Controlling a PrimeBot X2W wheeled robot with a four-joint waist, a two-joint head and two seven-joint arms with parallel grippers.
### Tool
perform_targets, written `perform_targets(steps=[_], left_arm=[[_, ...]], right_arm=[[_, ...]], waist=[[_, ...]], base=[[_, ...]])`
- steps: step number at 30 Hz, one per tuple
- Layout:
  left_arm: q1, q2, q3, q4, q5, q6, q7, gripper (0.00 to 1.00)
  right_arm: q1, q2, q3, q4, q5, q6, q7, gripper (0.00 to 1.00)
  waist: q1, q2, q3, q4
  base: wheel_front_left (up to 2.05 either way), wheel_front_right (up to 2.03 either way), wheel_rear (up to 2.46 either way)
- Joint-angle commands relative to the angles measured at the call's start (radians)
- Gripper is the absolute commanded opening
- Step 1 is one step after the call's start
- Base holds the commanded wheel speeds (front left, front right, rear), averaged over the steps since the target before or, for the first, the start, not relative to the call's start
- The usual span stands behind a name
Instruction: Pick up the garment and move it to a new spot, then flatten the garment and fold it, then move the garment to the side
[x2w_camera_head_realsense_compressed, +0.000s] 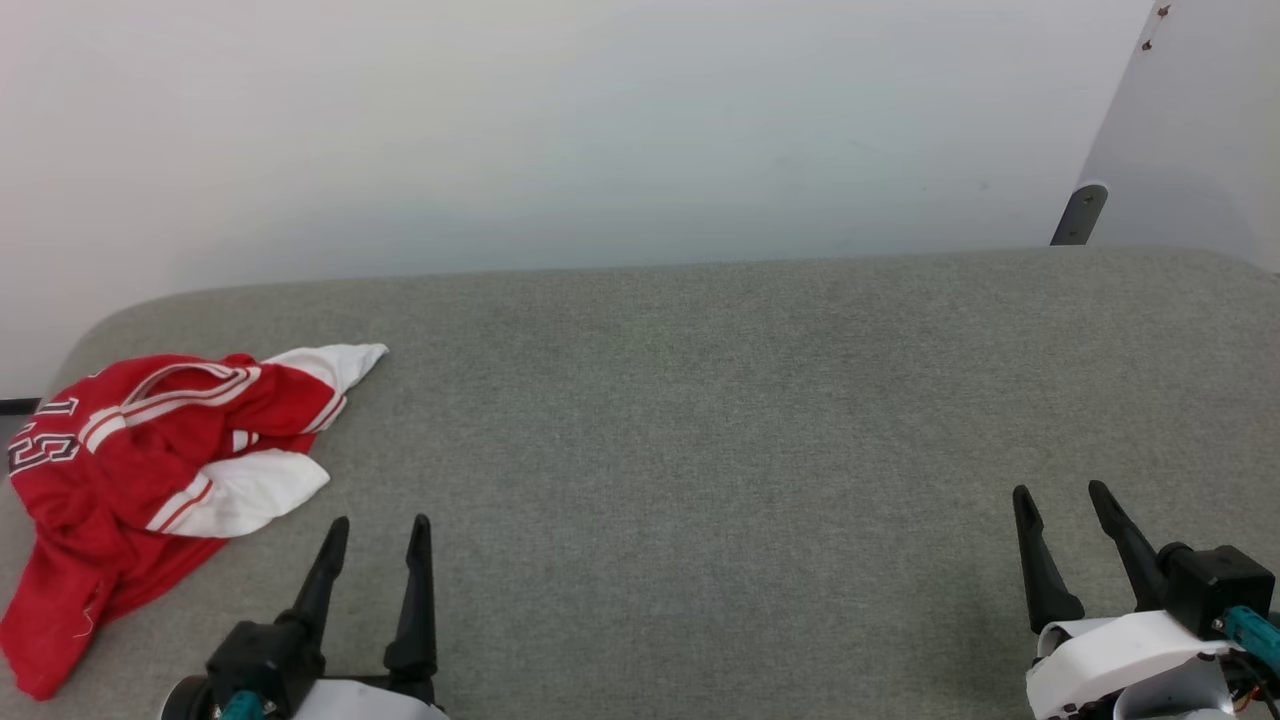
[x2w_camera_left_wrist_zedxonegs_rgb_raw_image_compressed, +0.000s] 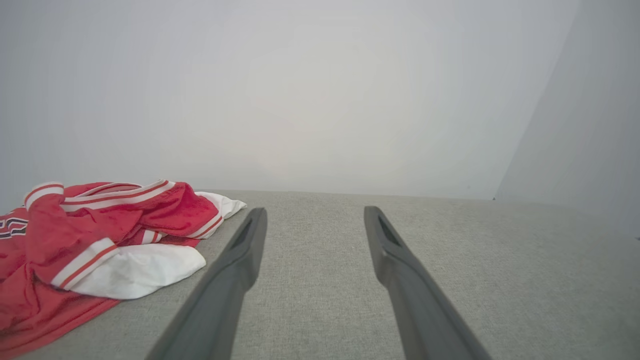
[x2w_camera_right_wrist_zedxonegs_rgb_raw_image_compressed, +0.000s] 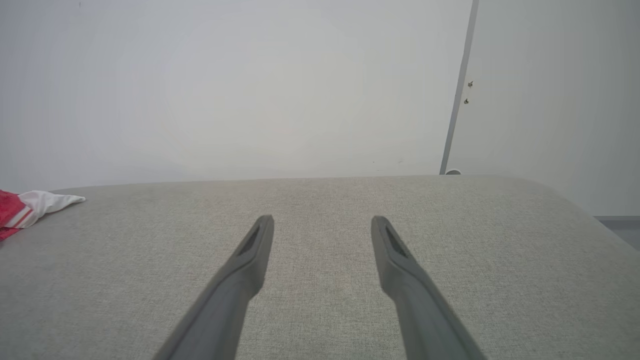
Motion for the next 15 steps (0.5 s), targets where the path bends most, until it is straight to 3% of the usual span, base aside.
perform_targets(steps=[1,15], left_arm=[[0.008,-0.002,0.002,-0.007,0.022,-0.006,-0.007,1.0],[0.017,-0.02,0.032,-0.018,0.104,-0.034,-0.026,1.0]], right_arm=[[-0.007,-0.004,-0.002,-0.006,-0.017,0.001,-0.006,1.0],[-0.002,-0.01,0.002,-0.012,-0.096,0.001,-0.02,1.0]], waist=[[0.0,-0.0001,0.0,0.0],[0.0,-0.0001,0.0,0.003]], base=[[0.0,0.0,0.0],[0.0,0.0,0.0]])
